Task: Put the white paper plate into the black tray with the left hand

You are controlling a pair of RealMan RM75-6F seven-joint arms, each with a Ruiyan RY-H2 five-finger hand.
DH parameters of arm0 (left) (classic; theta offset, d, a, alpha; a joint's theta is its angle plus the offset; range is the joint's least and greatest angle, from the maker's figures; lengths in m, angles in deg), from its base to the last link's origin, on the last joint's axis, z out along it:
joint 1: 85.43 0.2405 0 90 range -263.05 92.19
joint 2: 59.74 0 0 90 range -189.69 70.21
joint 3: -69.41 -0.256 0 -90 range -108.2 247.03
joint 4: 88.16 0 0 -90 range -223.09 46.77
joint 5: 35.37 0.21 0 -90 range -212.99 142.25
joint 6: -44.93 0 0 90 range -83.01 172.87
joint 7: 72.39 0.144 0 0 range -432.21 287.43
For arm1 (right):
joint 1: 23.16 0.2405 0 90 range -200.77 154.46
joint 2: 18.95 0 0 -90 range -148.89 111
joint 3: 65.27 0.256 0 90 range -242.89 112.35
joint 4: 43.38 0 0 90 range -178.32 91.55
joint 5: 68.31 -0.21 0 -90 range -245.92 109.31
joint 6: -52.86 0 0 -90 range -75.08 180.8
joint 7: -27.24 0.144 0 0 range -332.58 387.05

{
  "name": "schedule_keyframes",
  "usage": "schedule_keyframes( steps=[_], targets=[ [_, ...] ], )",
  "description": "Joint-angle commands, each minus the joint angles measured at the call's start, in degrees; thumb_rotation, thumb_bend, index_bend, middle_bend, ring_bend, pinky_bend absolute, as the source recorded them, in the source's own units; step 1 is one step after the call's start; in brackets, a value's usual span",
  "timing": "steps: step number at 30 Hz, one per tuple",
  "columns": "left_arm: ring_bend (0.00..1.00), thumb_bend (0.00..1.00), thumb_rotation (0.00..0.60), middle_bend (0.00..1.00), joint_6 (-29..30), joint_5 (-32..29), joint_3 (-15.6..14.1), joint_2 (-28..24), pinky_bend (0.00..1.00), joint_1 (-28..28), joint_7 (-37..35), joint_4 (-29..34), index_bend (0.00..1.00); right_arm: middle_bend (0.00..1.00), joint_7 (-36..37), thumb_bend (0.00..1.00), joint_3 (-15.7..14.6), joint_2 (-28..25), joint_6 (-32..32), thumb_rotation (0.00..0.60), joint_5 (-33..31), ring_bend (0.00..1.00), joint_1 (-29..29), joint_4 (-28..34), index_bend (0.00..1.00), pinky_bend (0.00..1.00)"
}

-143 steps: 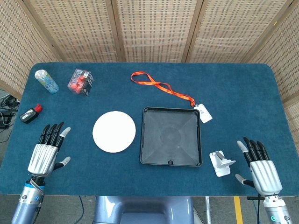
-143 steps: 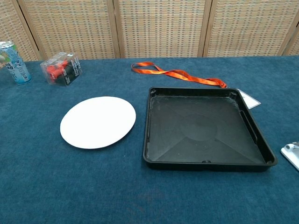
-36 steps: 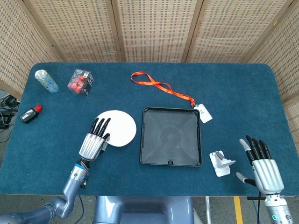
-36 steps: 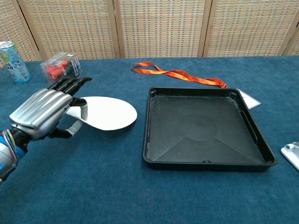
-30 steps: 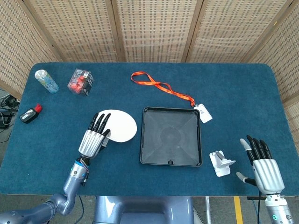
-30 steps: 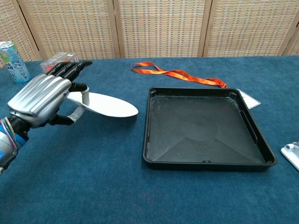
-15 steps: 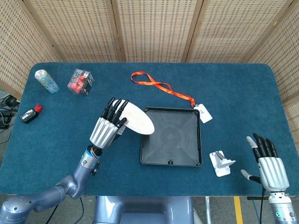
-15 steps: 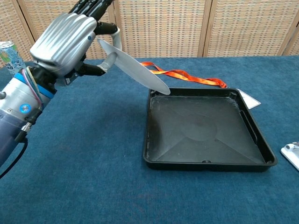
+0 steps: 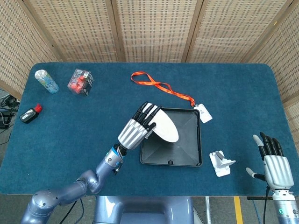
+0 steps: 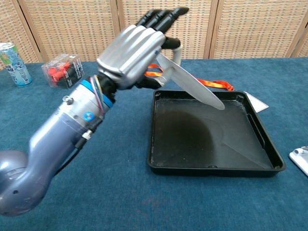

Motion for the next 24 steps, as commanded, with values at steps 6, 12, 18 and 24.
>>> schedule_keyframes(
  steps=[6,12,18,24],
  targets=[
    [0.0,0.48,0.6,0.02,-5.8,-2.1,-0.1,6.4,0.0,-5.4,-3.1,-8.1,0.83,0.0,0.7,0.14,0.4,0.0,0.4,0.6,-1.0,0.0,0.0,-0.7,0.0,0.0],
    [0.0,0.29,0.6,0.02,-10.0,-2.3,-3.1,6.9,0.0,-7.4,-3.6,-10.1,0.83,0.0,1.1,0.14,0.5,-0.1,0.6,0.6,-1.7,0.0,-0.2,-1.2,0.0,0.0],
    [0.0,0.12,0.6,0.0,-12.7,-4.3,-4.0,6.9,0.0,-8.2,-1.6,-9.2,0.67,0.0,1.3,0.14,0.6,-0.2,0.2,0.6,-1.7,0.0,-0.4,-1.1,0.0,0.0],
    [0.0,0.02,0.6,0.0,-12.7,-5.0,-5.2,6.6,0.0,-7.1,-1.6,-9.1,0.16,0.0,1.1,0.14,0.3,-0.2,0.2,0.6,-1.5,0.0,-0.6,-1.1,0.0,0.0]
  ],
)
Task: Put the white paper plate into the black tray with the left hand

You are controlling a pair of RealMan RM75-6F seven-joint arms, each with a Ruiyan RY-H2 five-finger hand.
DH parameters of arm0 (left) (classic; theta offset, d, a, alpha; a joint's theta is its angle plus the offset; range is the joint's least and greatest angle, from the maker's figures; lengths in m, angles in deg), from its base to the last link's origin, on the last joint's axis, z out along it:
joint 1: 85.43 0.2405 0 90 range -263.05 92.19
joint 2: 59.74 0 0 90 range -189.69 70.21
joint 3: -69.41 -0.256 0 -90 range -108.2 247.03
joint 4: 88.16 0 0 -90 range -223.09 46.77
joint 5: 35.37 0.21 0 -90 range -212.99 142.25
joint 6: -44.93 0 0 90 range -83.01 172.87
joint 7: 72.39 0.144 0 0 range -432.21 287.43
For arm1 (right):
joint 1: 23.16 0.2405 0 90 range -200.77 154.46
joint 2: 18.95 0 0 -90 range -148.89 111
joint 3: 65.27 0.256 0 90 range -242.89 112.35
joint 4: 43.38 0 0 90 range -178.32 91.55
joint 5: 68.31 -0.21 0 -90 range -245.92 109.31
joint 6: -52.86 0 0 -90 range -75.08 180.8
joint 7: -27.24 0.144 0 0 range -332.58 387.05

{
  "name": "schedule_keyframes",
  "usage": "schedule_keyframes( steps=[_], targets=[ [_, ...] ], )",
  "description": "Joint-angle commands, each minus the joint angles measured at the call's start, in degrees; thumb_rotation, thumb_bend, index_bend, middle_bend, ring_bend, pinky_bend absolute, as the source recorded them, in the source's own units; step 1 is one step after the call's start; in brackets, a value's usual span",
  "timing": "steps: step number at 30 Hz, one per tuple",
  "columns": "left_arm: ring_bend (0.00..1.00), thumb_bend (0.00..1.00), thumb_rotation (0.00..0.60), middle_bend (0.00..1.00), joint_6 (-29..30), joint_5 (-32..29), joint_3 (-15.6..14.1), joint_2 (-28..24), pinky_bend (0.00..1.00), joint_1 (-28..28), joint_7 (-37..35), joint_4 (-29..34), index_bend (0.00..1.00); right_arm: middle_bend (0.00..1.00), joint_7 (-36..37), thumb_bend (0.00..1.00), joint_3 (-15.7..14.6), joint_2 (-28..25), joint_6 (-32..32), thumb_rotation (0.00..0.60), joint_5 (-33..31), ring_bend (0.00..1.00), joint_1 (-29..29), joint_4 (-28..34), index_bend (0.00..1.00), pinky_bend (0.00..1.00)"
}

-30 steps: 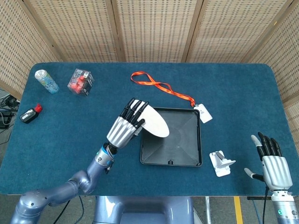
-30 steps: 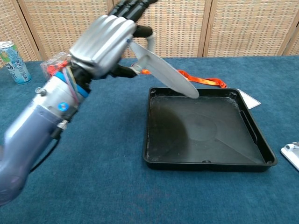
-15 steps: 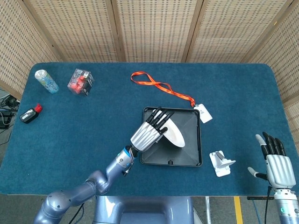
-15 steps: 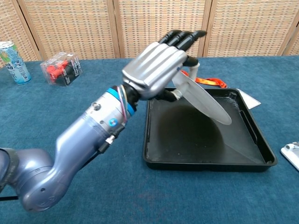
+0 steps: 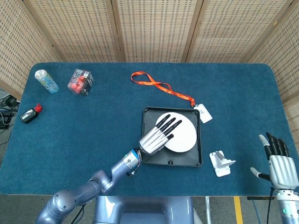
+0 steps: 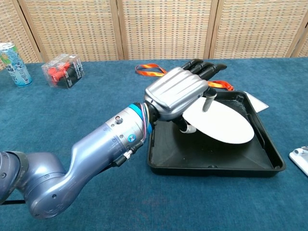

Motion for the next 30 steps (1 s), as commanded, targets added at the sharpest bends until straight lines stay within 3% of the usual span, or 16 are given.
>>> schedule_keyframes(
  steps=[1,4,12,16,24,30],
  targets=[
    [0.0,0.01,0.6,0.0,1.0,-0.2,-0.6,-0.6,0.0,1.2,-0.4,0.4,0.11,0.0,-0.2,0.14,-0.2,0.0,0.0,0.6,0.2,0.0,0.0,0.1,0.0,0.0],
    [0.0,0.0,0.6,0.0,1.2,-0.1,-1.6,-2.5,0.0,2.6,-0.1,2.5,0.02,0.0,-0.6,0.14,-0.4,0.0,-0.1,0.6,0.7,0.0,-0.1,0.4,0.0,0.0],
    [0.0,0.0,0.6,0.0,1.6,-1.3,-3.0,-11.0,0.0,7.3,5.1,15.3,0.0,0.0,-1.9,0.14,-1.1,-0.2,-0.7,0.6,2.1,0.0,-0.2,1.7,0.0,0.0],
    [0.0,0.0,0.6,0.0,3.4,-3.8,-3.5,-17.7,0.0,12.6,9.9,26.7,0.0,0.0,-2.9,0.14,-1.5,-0.2,-1.3,0.6,3.2,0.0,-0.3,2.5,0.0,0.0],
    [0.0,0.0,0.6,0.0,8.1,-10.8,-7.0,-37.9,0.0,25.3,24.9,54.4,0.0,0.0,-4.3,0.14,-1.8,-0.5,-0.9,0.6,3.4,0.0,-0.3,3.6,0.0,0.0],
    [0.0,0.0,0.6,0.0,14.3,-11.3,-10.8,-45.4,0.0,32.6,30.0,64.8,0.0,0.0,-5.4,0.14,-2.1,-0.5,-0.6,0.6,3.5,0.0,-0.3,4.2,0.0,0.0]
  ],
)
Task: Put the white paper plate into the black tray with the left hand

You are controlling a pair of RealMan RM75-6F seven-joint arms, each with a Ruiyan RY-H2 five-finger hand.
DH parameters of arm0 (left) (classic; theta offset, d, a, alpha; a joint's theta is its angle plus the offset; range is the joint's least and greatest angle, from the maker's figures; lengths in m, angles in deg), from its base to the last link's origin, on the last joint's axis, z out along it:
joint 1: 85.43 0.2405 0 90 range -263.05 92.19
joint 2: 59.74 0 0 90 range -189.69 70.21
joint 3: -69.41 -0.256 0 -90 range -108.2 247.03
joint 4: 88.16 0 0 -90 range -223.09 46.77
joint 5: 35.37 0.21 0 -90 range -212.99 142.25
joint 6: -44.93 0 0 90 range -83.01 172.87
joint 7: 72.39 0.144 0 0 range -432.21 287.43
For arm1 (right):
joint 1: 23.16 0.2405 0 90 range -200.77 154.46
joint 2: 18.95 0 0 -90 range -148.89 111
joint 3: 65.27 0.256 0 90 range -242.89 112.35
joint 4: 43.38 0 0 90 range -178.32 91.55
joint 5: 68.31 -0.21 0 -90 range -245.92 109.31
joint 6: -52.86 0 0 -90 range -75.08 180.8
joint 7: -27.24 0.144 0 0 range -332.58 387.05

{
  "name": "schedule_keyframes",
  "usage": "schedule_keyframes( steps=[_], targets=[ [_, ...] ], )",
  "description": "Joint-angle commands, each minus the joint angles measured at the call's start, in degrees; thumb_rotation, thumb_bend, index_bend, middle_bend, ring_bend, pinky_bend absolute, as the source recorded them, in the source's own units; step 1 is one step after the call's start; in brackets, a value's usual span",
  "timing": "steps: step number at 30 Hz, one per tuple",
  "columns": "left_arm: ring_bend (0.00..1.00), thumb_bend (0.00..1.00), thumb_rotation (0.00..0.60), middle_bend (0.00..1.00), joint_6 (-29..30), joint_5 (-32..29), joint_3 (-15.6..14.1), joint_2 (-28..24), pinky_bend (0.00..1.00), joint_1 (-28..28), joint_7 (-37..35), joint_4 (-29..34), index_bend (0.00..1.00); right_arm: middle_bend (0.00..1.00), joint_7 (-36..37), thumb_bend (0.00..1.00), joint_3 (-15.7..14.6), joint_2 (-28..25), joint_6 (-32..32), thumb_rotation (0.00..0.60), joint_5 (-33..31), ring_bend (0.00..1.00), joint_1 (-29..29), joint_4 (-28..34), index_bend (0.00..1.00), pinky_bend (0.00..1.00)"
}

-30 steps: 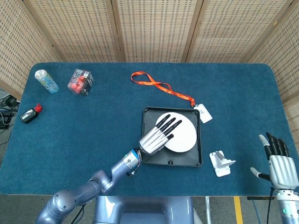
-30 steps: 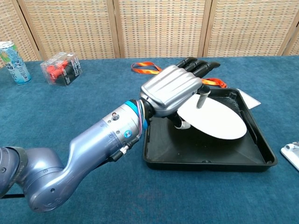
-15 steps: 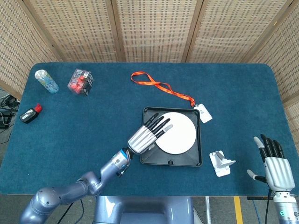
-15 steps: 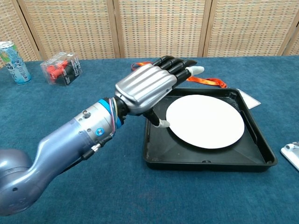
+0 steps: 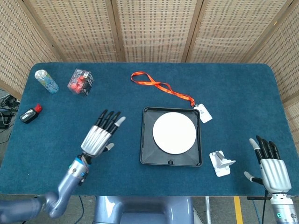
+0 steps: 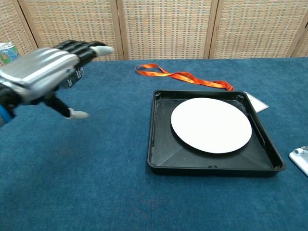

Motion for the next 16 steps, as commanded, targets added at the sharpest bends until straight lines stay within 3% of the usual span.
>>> schedule_keyframes(
  steps=[1,6,16],
  targets=[
    [0.0,0.0,0.6,0.0,5.8,-1.8,-3.8,-6.8,0.0,7.2,5.2,8.1,0.0,0.0,-0.4,0.14,-0.1,-0.1,0.1,0.6,0.0,0.0,0.0,0.3,0.0,0.0],
    [0.0,0.0,0.6,0.0,10.6,-1.1,-8.1,-11.0,0.0,13.7,6.3,12.9,0.0,0.0,-0.9,0.14,-0.3,-0.3,-0.1,0.6,0.4,0.0,-0.1,1.0,0.0,0.0],
    [0.0,0.0,0.6,0.0,14.1,2.6,-9.3,-12.6,0.0,18.3,3.2,11.3,0.0,0.0,-0.5,0.14,-0.4,-0.5,0.0,0.6,0.8,0.0,0.0,1.3,0.0,0.0]
  ],
)
